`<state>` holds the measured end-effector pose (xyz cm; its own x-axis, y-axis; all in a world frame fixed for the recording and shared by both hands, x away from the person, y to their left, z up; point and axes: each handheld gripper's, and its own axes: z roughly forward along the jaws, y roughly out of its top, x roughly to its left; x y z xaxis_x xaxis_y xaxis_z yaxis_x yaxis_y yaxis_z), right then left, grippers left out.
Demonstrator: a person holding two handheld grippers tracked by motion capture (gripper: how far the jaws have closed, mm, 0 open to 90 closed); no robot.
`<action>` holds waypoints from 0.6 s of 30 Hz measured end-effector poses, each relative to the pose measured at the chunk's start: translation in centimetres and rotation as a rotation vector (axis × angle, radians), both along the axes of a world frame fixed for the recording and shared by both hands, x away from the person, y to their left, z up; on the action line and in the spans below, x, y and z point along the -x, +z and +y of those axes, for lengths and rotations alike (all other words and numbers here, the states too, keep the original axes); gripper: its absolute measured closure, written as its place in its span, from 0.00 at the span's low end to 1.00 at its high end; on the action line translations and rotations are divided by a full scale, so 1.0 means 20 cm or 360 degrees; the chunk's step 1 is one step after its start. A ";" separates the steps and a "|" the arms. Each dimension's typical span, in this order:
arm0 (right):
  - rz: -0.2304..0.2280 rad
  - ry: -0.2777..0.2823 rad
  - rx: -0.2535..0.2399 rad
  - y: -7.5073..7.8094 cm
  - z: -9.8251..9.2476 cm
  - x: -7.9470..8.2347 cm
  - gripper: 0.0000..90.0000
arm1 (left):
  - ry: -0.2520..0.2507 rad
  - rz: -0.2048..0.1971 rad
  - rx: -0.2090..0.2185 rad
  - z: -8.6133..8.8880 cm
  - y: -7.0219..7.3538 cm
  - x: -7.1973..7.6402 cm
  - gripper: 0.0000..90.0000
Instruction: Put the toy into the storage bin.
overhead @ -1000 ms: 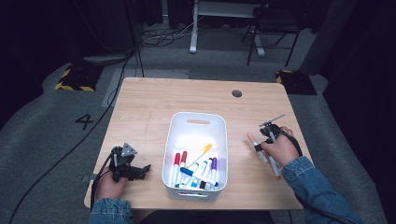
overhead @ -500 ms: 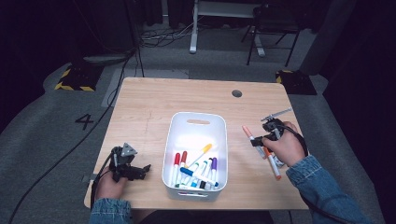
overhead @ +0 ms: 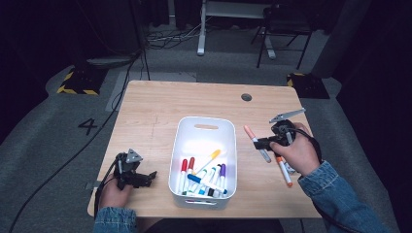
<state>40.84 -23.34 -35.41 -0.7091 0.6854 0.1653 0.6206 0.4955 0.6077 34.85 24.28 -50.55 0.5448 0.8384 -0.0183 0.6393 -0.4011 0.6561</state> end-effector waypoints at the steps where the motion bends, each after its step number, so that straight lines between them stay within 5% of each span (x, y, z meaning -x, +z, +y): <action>1: 0.0005 0.0005 -0.0007 0.01 0.02 0.01 0.86 | 0.0000 0.0001 0.0001 0.00 0.00 0.00 0.00; 18: -0.0036 0.0264 -0.0011 0.13 0.28 0.14 0.86 | -0.0001 -0.0001 -0.0006 0.00 0.00 0.00 0.00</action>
<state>38.03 -17.75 -32.78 -0.8160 0.5577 0.1523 0.5168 0.5857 0.6244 34.84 24.29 -50.52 0.5454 0.8380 -0.0148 0.6384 -0.4040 0.6552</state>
